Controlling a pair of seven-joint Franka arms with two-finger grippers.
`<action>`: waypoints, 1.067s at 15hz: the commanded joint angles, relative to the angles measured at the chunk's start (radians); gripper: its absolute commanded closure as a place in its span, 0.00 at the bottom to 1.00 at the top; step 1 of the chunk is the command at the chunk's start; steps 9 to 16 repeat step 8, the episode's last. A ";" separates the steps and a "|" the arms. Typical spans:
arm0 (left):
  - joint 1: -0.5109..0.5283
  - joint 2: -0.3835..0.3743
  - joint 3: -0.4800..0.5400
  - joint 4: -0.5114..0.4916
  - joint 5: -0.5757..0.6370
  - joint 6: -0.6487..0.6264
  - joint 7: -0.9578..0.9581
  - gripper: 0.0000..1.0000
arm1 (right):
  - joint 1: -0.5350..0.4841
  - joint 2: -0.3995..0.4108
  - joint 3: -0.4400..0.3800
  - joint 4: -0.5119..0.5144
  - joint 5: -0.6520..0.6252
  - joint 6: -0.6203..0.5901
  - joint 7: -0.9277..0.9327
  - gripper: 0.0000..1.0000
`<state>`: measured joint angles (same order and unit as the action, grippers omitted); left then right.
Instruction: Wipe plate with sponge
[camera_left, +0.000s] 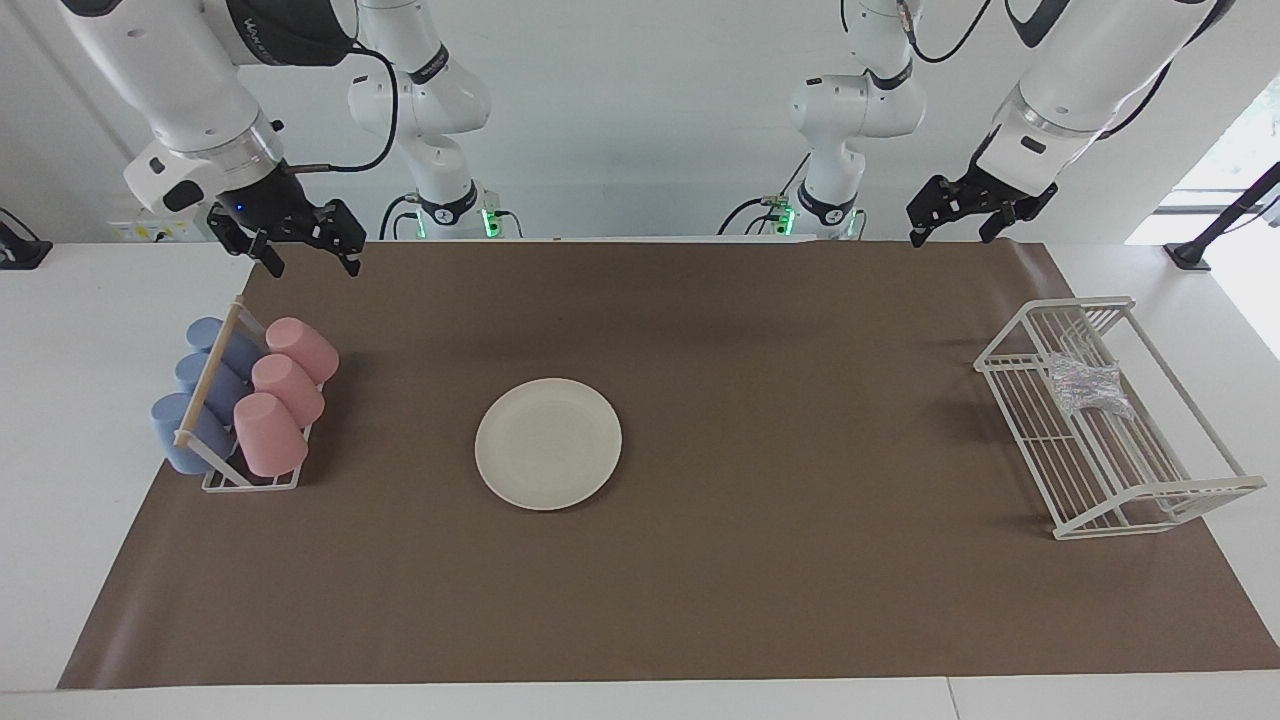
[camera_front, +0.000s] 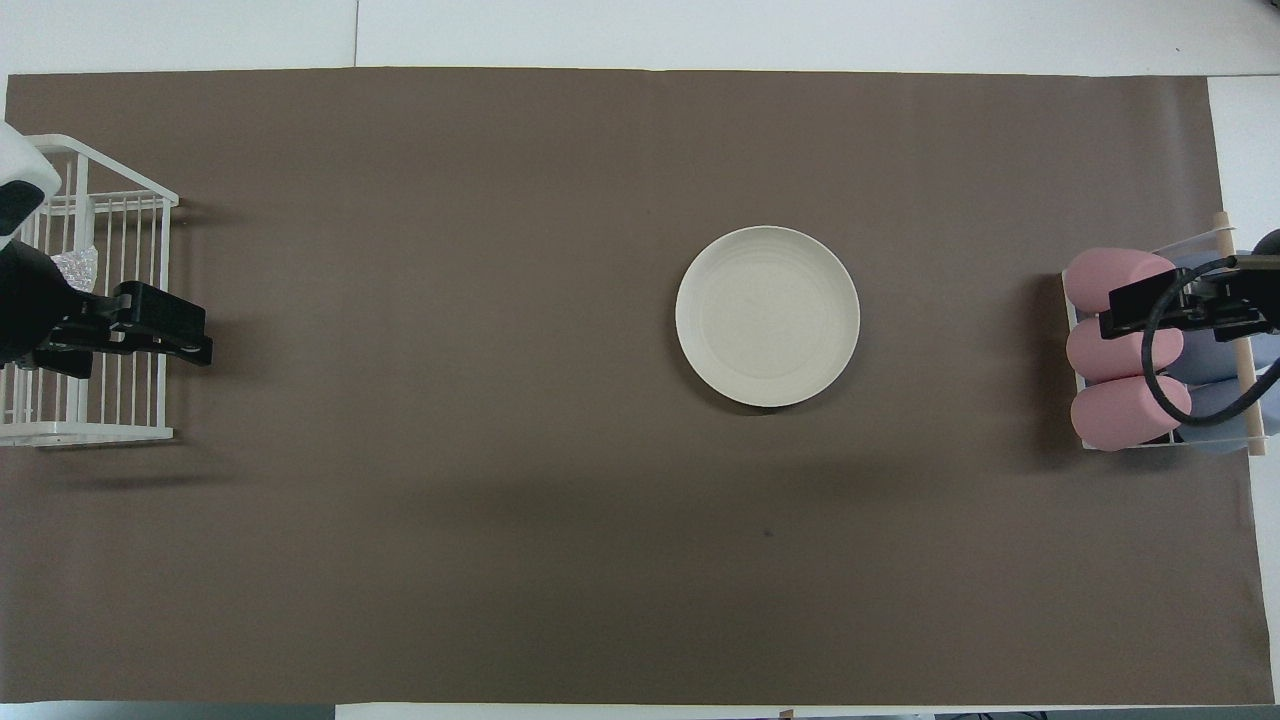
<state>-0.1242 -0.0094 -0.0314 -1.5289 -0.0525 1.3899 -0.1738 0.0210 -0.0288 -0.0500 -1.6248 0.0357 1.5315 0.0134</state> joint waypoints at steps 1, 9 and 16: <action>-0.017 -0.004 0.018 -0.037 -0.013 0.052 0.016 0.00 | 0.007 -0.010 -0.001 -0.006 -0.020 0.015 -0.017 0.00; -0.037 -0.004 0.019 -0.036 -0.013 0.063 0.013 0.00 | 0.007 -0.010 -0.001 -0.006 -0.019 0.015 -0.015 0.00; -0.037 -0.004 0.019 -0.036 -0.013 0.063 0.013 0.00 | 0.007 -0.010 -0.001 -0.006 -0.019 0.015 -0.015 0.00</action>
